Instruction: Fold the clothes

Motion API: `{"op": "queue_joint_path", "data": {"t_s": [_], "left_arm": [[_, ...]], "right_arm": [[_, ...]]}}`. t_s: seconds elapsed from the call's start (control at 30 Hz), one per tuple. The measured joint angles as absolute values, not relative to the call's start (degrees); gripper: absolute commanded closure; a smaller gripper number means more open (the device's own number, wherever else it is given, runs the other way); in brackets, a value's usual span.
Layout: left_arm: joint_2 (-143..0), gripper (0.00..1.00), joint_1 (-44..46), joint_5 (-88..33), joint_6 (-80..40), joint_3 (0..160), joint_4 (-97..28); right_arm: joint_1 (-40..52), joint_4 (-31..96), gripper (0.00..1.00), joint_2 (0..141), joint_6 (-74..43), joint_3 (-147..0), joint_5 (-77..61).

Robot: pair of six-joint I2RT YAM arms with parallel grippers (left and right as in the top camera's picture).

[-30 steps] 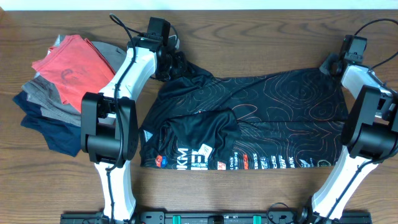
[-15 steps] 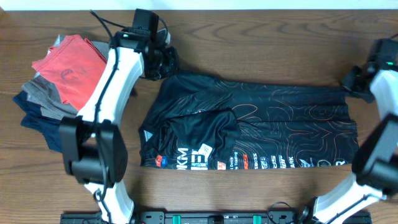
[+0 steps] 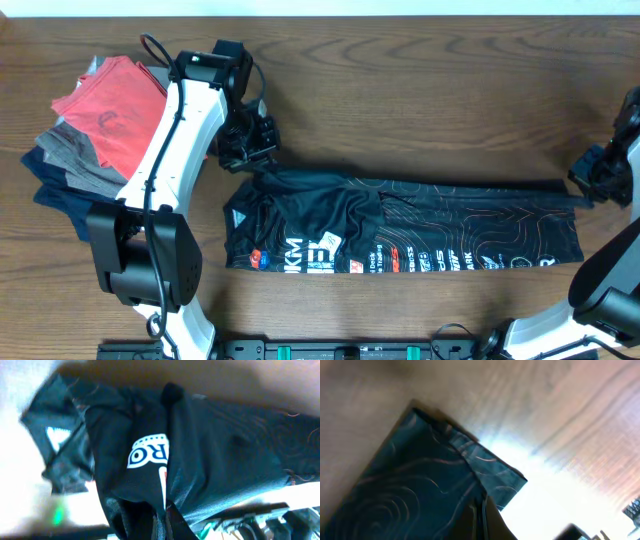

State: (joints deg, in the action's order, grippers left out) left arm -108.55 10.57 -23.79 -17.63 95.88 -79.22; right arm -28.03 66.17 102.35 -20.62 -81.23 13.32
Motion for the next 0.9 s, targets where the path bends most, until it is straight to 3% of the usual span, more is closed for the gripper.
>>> {"op": "queue_joint_path", "data": {"t_s": [0.73,0.77,0.83,0.87,0.9], "left_arm": [[-108.6,0.94,10.6,-23.2,-16.7,75.2,-77.5],[-108.6,0.94,10.6,-23.2,-16.7,74.8,-77.5],[-108.6,0.92,10.6,-23.2,-16.7,74.3,-77.7],[-108.6,0.85,10.6,-23.2,-16.7,74.1,-78.0],[-108.6,0.72,10.6,-23.1,-16.4,74.0,-78.6]], "right_arm": [[-28.8,65.3,0.99,102.3,-20.6,-74.3,16.1],[-29.2,64.9,0.96,102.3,-20.6,-73.6,16.2],[-29.9,64.4,0.75,102.3,-20.9,-72.7,16.3],[-30.3,64.3,0.63,102.3,-20.7,-72.4,16.6],[-30.7,64.2,0.61,102.3,-20.8,-72.3,16.9]]}}
